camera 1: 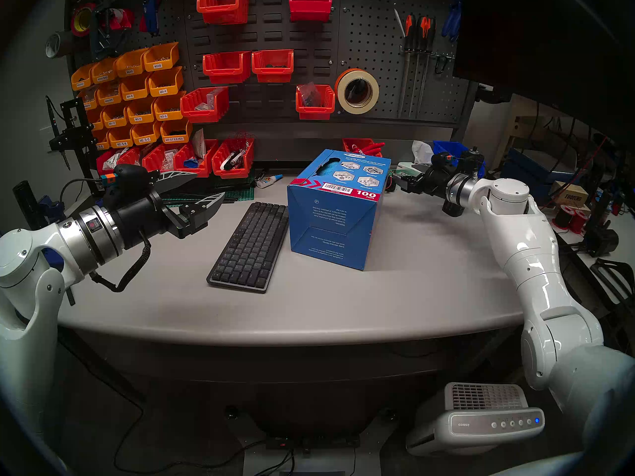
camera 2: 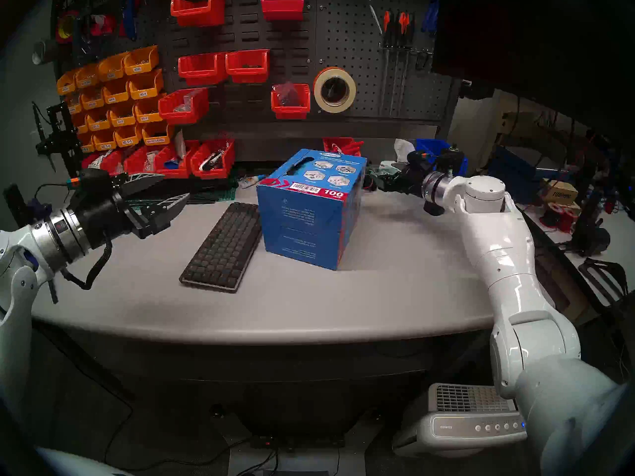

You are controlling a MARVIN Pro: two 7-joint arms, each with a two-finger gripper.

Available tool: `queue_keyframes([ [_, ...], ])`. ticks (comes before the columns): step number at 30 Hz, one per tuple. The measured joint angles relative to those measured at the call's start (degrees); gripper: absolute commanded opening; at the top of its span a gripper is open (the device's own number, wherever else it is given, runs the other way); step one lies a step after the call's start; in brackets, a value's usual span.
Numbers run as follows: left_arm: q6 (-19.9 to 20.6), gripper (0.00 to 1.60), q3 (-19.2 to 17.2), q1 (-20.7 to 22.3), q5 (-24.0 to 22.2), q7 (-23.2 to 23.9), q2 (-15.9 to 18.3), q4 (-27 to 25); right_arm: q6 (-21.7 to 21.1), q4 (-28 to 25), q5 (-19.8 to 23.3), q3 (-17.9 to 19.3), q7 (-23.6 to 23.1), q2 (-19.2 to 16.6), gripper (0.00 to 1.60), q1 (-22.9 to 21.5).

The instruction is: Take out a shop towel

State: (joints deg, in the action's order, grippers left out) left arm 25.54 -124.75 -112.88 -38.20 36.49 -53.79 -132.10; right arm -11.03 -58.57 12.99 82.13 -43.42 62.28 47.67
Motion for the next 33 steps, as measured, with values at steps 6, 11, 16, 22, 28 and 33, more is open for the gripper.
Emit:
queue_keyframes([
  [6,-0.10,1.60,-0.27,-0.36,-0.82,1.94,-0.46,-0.04,2.34,4.67,-0.34,-1.31,-1.80,0.97,1.60,-1.88],
  [11,-0.07,1.60,-0.44,-0.21,-1.33,2.67,-0.74,-0.11,3.45,7.37,-0.72,-1.30,-2.49,0.99,1.60,-3.26],
  [16,0.18,1.60,-0.49,0.00,-2.00,3.03,-1.20,-0.17,4.49,9.73,-1.45,-1.40,-3.05,1.03,1.60,-5.02],
  [22,1.53,1.60,-0.25,0.09,-3.32,3.31,-2.05,-0.58,5.89,12.15,-2.99,-2.46,-3.79,2.12,1.60,-7.48],
  [28,3.61,1.60,0.48,-0.03,-3.98,4.11,-2.19,-0.66,7.04,14.34,-4.08,-3.00,-4.37,3.06,1.60,-9.15],
  [33,4.49,1.60,3.09,-0.16,-3.60,4.62,-1.53,-0.81,8.07,15.99,-4.66,-3.00,-4.93,3.59,1.60,-10.35],
])
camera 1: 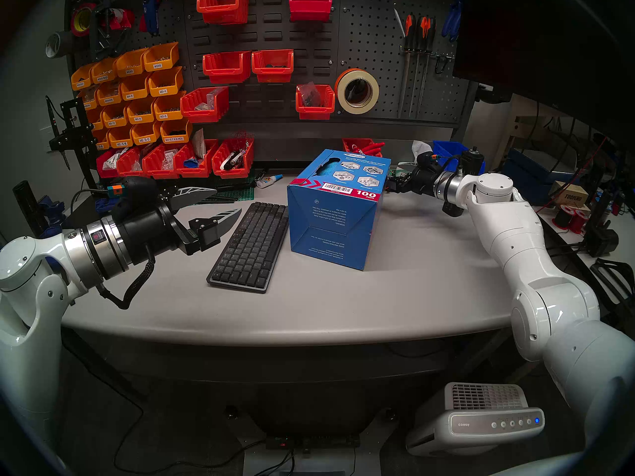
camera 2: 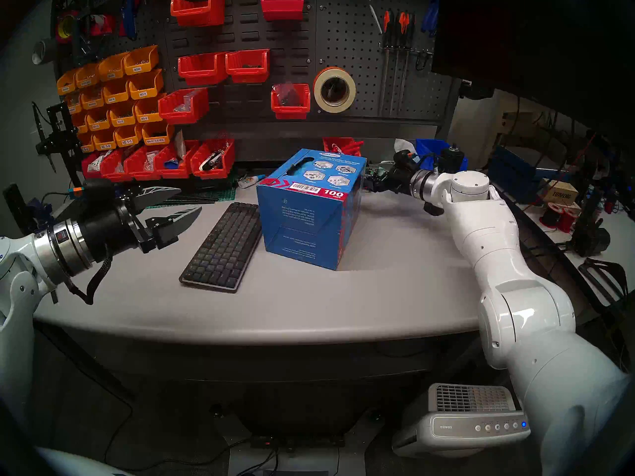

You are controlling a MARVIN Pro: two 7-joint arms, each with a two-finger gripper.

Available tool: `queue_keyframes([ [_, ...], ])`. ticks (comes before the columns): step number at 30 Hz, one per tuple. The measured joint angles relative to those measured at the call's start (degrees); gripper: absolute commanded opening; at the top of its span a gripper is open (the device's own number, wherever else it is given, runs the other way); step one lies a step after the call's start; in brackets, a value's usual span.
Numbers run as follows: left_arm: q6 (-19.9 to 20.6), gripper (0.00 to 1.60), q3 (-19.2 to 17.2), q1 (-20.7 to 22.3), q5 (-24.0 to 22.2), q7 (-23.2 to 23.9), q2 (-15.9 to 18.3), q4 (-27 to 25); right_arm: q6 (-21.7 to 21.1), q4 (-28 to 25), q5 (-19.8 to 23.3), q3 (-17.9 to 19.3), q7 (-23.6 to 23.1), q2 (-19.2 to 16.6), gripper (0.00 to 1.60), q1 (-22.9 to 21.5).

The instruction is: Take out a shop towel

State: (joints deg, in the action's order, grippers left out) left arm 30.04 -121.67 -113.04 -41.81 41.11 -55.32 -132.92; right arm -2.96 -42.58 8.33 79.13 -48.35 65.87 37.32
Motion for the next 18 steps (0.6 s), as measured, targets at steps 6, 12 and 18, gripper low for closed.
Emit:
queue_keyframes([
  [6,-0.61,1.60,4.80,0.50,2.18,-1.17,0.31,-1.14,1.18,1.49,-0.10,0.12,-0.77,0.23,1.60,-1.05],
  [12,-1.73,1.60,10.16,1.53,5.27,-4.49,0.08,-2.72,2.25,2.55,-0.06,0.18,-1.60,0.16,1.60,-1.61],
  [18,-2.87,1.60,13.85,2.11,8.47,-7.40,-0.58,-3.97,3.33,3.30,0.02,0.28,-2.53,-0.07,1.60,-1.82],
])
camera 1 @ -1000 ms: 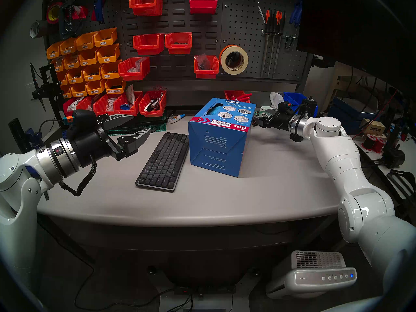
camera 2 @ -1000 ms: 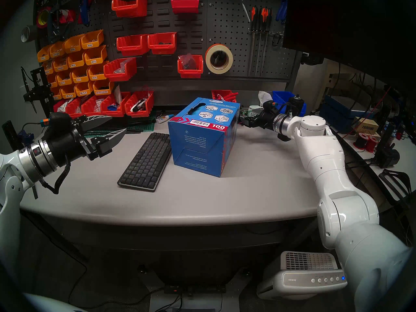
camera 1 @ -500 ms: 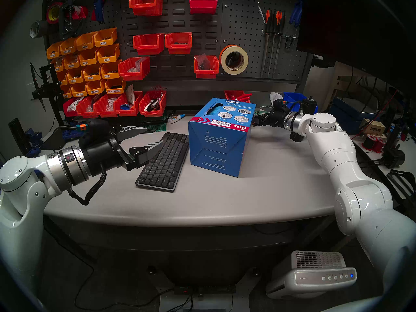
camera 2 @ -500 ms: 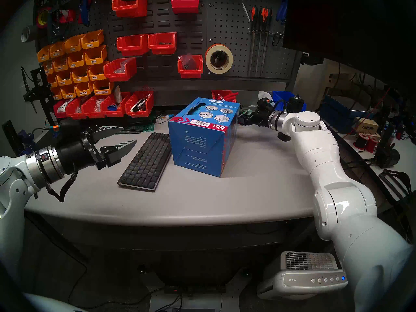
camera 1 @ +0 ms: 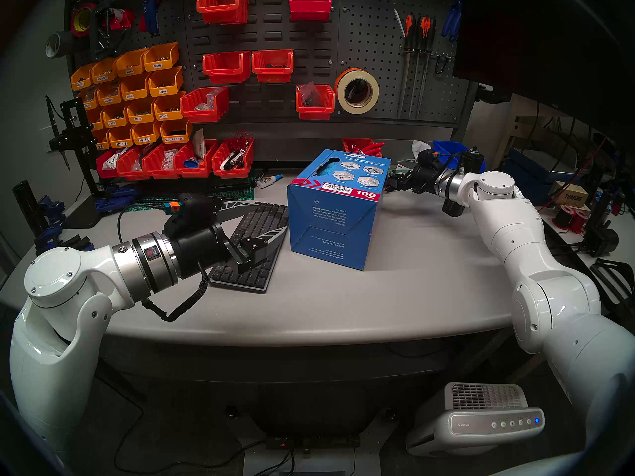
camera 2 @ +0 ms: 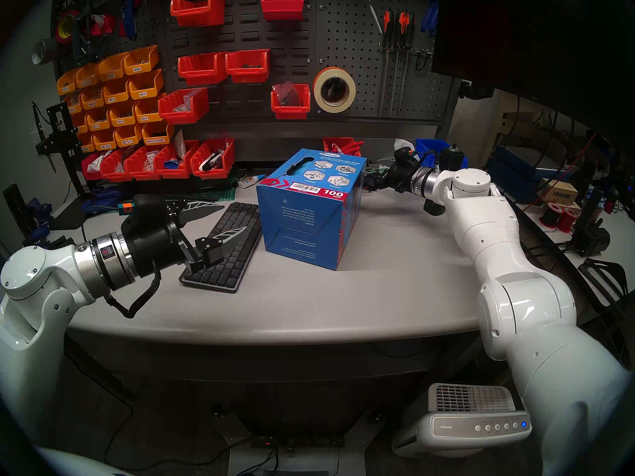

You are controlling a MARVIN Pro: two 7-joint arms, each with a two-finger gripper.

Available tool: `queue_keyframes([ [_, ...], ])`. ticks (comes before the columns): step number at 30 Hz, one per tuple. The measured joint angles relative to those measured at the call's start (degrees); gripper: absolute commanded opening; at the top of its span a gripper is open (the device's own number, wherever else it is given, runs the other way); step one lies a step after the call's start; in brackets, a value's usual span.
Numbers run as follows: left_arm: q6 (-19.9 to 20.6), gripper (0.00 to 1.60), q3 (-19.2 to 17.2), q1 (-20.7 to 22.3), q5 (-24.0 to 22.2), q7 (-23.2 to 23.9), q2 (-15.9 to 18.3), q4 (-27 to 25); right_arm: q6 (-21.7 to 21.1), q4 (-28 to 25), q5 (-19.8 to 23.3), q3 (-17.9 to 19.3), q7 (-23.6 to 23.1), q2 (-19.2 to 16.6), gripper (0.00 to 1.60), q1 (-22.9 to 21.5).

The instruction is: Take out a shop towel

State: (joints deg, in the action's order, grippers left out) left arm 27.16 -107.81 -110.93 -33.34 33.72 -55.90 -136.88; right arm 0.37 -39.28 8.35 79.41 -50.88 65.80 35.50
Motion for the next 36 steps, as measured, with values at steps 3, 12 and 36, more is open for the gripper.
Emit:
queue_keyframes([
  [3,-0.36,1.60,0.94,0.06,1.17,-0.79,-0.18,-0.33,0.36,0.26,0.03,0.07,-0.33,-0.08,1.60,-0.02],
  [12,-2.08,1.60,4.97,0.12,6.53,-4.09,-0.76,-1.11,1.59,0.81,0.22,0.45,-1.91,-0.44,1.60,0.03],
  [36,-2.42,1.60,13.48,3.96,12.09,-9.44,-2.43,0.13,3.38,3.57,0.29,0.98,-4.61,-0.98,1.60,-0.43],
])
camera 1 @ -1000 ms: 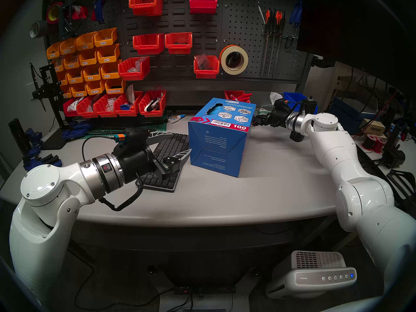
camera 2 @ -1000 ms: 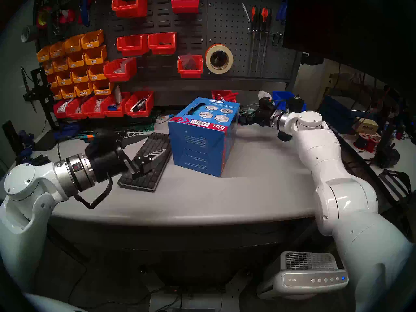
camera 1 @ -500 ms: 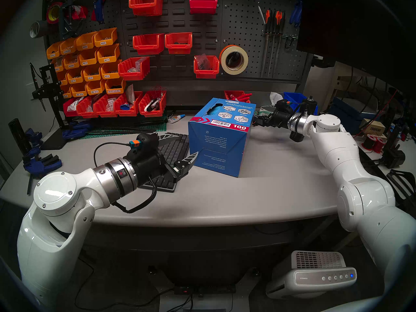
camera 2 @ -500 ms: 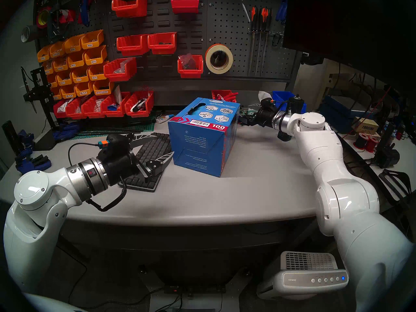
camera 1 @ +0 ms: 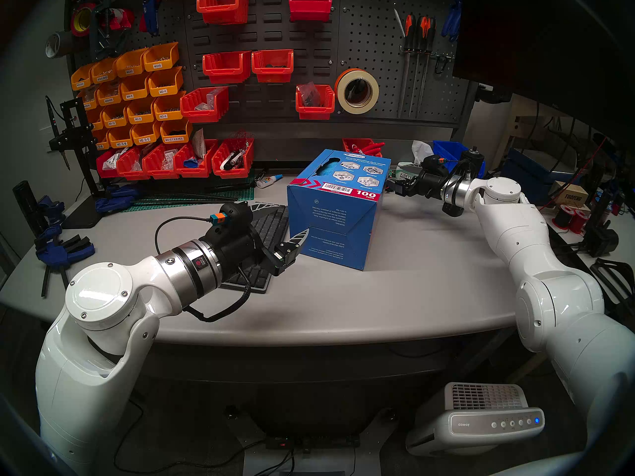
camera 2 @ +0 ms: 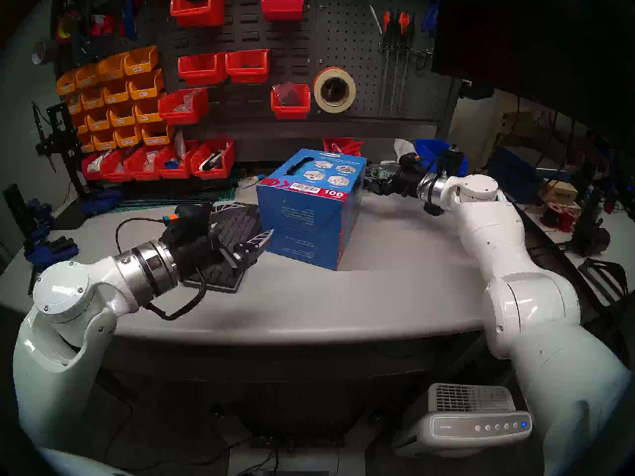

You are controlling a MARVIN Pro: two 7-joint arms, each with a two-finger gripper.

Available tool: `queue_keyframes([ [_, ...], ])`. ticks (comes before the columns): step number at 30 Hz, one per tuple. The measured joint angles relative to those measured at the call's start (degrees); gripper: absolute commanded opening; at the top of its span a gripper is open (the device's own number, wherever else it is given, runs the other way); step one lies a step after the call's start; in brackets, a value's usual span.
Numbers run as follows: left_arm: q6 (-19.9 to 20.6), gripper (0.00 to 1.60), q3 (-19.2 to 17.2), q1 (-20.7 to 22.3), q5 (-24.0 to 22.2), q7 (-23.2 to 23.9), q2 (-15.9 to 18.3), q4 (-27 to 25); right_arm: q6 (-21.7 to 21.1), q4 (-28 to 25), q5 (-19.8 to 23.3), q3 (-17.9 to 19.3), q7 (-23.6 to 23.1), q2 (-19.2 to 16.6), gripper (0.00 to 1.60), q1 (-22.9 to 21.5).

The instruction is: Take out a shop towel

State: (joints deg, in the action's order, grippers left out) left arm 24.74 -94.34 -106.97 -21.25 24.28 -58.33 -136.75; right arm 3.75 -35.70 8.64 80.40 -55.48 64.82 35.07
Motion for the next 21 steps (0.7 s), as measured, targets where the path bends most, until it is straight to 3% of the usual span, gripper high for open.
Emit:
queue_keyframes([
  [9,0.20,1.60,1.84,1.67,1.19,-1.19,-0.32,1.04,0.45,1.04,-0.07,-0.04,-0.65,-0.01,1.60,-0.62],
  [21,-0.98,1.60,5.08,4.33,7.38,-3.75,0.64,3.30,0.94,1.03,-0.10,-0.09,-2.73,-0.08,1.60,-0.94],
])
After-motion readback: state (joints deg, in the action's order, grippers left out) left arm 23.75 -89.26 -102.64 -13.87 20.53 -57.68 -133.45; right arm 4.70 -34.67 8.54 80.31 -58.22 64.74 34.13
